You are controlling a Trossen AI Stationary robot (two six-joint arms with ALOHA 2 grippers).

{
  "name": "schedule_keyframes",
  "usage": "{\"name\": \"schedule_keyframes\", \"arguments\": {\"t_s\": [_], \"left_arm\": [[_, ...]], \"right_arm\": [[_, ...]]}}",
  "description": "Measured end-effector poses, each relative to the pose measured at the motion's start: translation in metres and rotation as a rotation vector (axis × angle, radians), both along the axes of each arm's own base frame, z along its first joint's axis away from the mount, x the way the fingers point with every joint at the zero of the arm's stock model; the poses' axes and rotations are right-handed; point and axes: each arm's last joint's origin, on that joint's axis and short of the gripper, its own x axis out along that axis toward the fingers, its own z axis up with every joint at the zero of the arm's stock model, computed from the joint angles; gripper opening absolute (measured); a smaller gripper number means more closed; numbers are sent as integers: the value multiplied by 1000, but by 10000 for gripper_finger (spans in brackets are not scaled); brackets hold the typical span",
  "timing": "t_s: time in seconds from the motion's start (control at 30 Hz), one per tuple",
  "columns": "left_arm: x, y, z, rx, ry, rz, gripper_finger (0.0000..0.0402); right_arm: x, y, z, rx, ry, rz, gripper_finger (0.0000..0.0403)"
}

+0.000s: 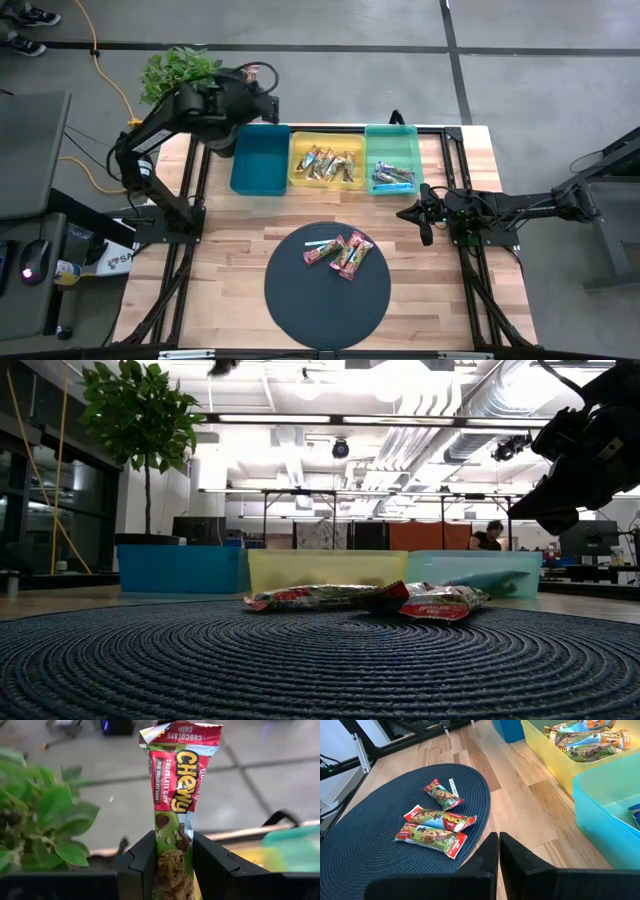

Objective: Pick and place Granola Bars by type
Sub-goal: Put the red granola bar into the blue bin

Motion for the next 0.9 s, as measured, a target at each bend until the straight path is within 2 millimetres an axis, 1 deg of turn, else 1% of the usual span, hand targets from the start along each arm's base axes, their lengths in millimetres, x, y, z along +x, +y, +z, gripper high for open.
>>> {"name": "schedule_keyframes", "arguments": {"t_s": [0.1, 0.27, 0.37, 0.5, 0.6, 0.7, 0.77, 0.9], "left_arm": [[2, 21, -20, -93, 60, 40, 110], [6, 55, -67, -268, 158, 85, 110], [13, 73, -98, -361, 163, 55, 110], [21, 91, -138, -449, 117, 6, 110], [20, 99, -164, -526, 77, -5, 110], [16, 104, -187, -602, 62, 3, 110], [16, 103, -201, -632, 54, -6, 110], [15, 101, -222, -694, 35, -21, 110]], "right_arm": [[0, 0, 0, 0, 0, 0, 0], [0, 0, 0, 0, 0, 0, 0], [0, 0, 0, 0, 0, 0, 0], [0, 0, 0, 0, 0, 0, 0], [0, 0, 0, 0, 0, 0, 0], [0, 0, 0, 0, 0, 0, 0], [0, 0, 0, 0, 0, 0, 0], [0, 0, 0, 0, 0, 0, 0]]}}
